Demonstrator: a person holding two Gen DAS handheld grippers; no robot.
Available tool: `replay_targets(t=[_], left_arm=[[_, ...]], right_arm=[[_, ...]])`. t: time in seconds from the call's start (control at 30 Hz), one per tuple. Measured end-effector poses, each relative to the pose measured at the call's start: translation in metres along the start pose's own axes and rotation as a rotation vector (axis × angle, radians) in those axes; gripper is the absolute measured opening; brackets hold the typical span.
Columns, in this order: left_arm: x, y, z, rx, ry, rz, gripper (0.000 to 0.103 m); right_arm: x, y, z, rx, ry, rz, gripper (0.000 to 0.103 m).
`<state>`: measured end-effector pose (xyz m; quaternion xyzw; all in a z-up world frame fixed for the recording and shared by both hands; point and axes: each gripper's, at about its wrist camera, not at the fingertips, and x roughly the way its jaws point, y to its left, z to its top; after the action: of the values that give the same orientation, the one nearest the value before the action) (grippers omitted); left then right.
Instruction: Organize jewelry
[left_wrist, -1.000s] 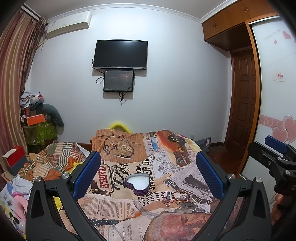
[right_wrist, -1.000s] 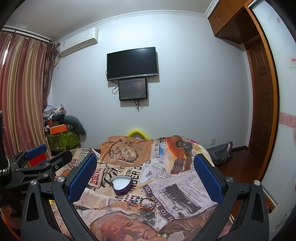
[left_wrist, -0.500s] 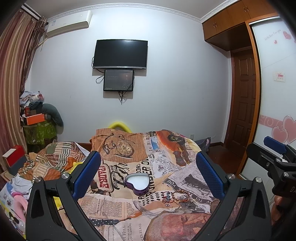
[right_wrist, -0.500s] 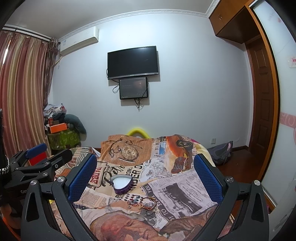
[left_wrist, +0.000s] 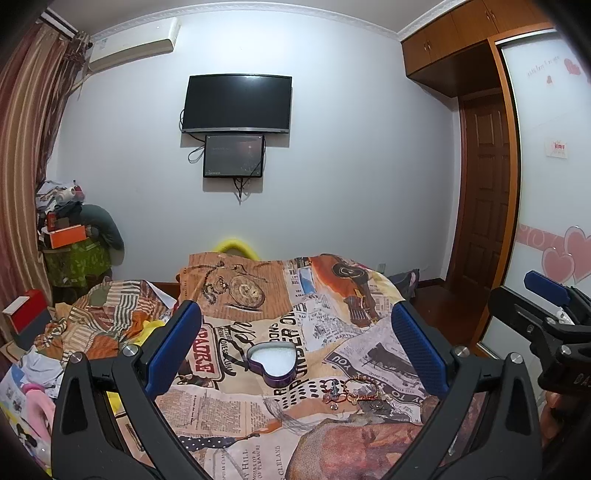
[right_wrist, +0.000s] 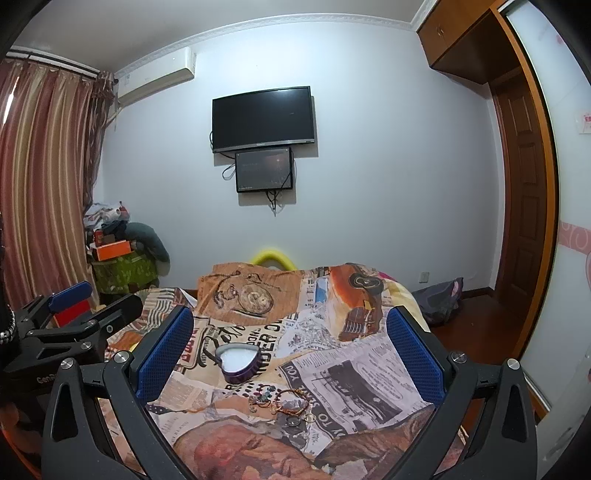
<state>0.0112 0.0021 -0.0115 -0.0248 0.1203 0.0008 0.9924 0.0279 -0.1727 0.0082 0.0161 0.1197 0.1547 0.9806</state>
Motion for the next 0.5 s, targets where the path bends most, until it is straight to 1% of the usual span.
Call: replay_targets(t=[0.17, 0.27, 0.4, 0.5], left_arm=[[0.014, -0.001, -0.005, 0.004, 0.031, -0.003, 0.103], [0.028, -0.002, -0.010, 0.011, 0.066, -0.009, 0.103], [0.051, -0.001, -0.018, 0.017, 0.121, -0.002, 0.103], [0.070, -0.001, -0.028, 0.027, 0.177, -0.019, 0.103]], right_arm=[[0.009, -0.004, -0.007, 0.002, 0.032, -0.012, 0.103], [0.018, -0.008, -0.014, 0.000, 0.064, -0.024, 0.103], [0.039, -0.018, -0.028, -0.012, 0.135, -0.056, 0.103], [0.055, -0.025, -0.040, -0.022, 0.198, -0.077, 0.103]])
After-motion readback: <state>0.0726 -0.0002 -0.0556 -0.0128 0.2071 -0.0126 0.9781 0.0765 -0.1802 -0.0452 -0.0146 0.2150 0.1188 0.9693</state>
